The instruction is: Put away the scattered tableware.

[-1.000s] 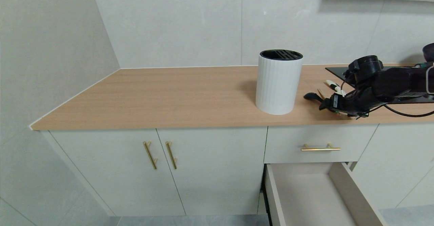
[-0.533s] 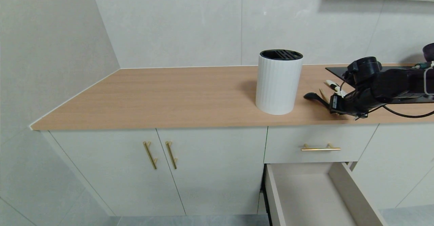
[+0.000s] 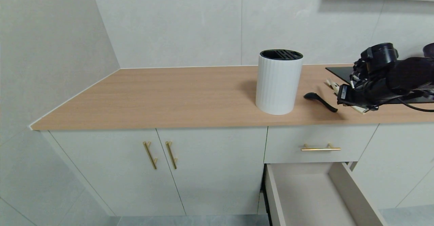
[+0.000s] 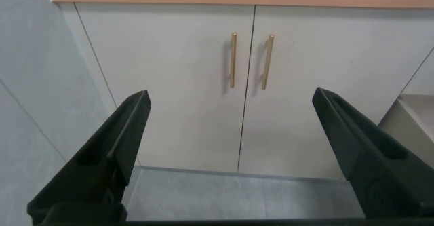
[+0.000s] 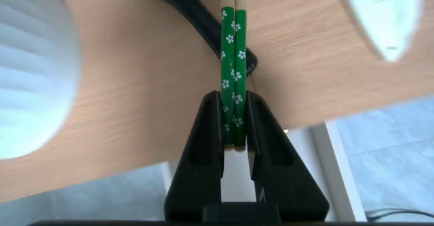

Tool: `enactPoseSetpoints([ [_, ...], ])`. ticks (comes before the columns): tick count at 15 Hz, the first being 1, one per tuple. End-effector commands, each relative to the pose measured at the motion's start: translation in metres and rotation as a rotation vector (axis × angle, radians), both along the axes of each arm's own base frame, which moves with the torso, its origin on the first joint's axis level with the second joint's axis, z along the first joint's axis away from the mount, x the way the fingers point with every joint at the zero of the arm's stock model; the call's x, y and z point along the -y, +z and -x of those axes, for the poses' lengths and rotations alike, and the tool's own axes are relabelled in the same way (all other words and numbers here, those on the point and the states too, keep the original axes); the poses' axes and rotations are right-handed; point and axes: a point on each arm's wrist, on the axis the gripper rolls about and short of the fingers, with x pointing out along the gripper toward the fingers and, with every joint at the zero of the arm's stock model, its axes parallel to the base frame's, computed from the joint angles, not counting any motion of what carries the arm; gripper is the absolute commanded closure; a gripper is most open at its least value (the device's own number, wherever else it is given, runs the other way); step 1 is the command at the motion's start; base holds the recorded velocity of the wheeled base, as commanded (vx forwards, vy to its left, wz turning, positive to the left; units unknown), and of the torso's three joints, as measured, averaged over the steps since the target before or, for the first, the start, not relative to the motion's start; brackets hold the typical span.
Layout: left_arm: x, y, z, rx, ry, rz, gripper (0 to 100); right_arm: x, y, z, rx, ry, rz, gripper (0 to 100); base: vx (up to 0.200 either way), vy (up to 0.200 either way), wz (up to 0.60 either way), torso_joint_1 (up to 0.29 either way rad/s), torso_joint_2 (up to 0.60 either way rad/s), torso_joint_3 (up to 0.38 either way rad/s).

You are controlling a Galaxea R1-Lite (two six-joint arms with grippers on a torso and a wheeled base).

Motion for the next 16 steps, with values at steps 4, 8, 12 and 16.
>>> enactPoseSetpoints([
  [4,0.000,0.000,0.000,0.000,0.001,0.000,0,0.004,0.060,0.126,0.107,0.046,0.018,100,0.000,0.000,0.00,0.000,0.00,0.000],
  [8,0.000,0.000,0.000,0.000,0.001,0.000,0,0.002,0.059,0.207,0.086,0.128,0.083,100,0.000,0.000,0.00,0.000,0.00,0.000],
  [12,0.000,0.000,0.000,0.000,0.001,0.000,0,-0.011,0.048,0.281,0.019,0.311,0.045,100,0.000,0.000,0.00,0.000,0.00,0.000],
  [16,0.000,0.000,0.000,0.000,0.001,0.000,0,-0.011,0.007,0.316,-0.145,0.389,0.052,100,0.000,0.000,0.00,0.000,0.00,0.000],
])
